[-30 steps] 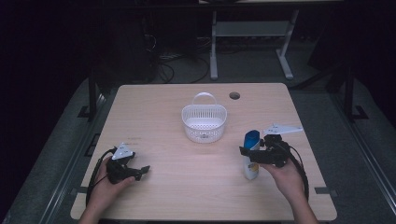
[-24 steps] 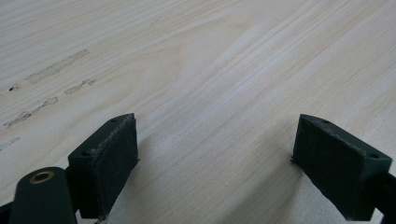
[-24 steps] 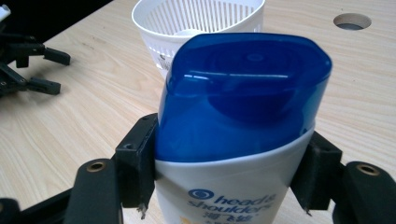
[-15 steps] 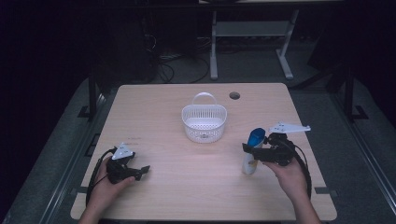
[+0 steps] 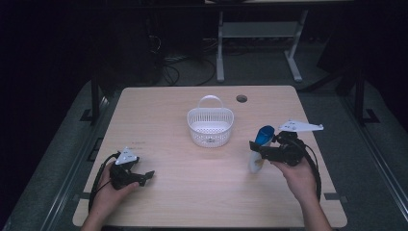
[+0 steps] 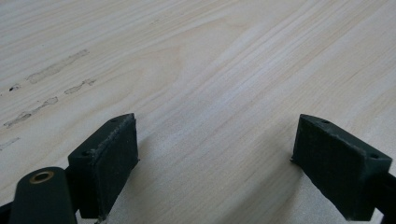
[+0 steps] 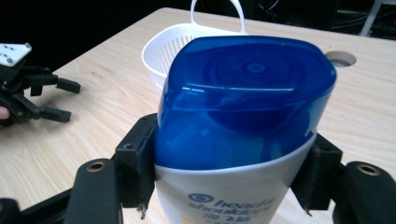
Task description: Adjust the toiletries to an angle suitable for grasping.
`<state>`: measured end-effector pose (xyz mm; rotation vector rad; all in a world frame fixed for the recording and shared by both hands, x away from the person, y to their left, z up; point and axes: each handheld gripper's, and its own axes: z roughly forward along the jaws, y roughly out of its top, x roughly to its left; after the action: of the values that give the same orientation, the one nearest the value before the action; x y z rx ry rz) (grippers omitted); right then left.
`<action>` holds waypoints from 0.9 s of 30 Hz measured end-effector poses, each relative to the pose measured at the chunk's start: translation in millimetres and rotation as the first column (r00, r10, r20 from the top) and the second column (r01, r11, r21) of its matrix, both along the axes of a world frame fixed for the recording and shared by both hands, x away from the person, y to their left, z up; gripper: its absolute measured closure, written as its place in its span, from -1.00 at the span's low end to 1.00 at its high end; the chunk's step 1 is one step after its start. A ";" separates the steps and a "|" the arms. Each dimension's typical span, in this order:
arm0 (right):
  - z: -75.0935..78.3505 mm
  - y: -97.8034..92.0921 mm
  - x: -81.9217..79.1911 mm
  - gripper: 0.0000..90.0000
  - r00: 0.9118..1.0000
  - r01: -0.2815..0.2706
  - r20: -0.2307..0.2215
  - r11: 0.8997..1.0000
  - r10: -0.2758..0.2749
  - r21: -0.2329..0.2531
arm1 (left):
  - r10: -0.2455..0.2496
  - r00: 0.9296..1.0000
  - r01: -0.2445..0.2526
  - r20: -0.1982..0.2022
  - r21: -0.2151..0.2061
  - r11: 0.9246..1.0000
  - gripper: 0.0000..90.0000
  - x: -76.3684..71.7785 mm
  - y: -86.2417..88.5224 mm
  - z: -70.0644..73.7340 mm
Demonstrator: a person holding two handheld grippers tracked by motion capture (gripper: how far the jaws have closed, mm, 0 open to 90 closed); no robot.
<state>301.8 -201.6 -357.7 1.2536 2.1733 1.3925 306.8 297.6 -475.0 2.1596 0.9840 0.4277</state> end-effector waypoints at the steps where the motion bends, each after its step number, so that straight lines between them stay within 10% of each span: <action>1: 1.7 0.2 0.3 -0.24 1.000 0.000 0.001 1.000 0.000 0.001 | 0.000 1.000 0.000 0.000 0.000 1.000 -0.70 0.0 0.0 0.0; 27: 35.1 2.9 22.2 -0.24 0.999 0.007 0.049 1.000 -0.008 0.027 | 0.000 1.000 0.000 0.000 0.001 1.000 -0.70 0.1 0.0 0.2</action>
<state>324.0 -198.8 -322.6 1.2219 2.1225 1.4382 306.9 297.6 -474.8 2.1605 0.9841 0.4283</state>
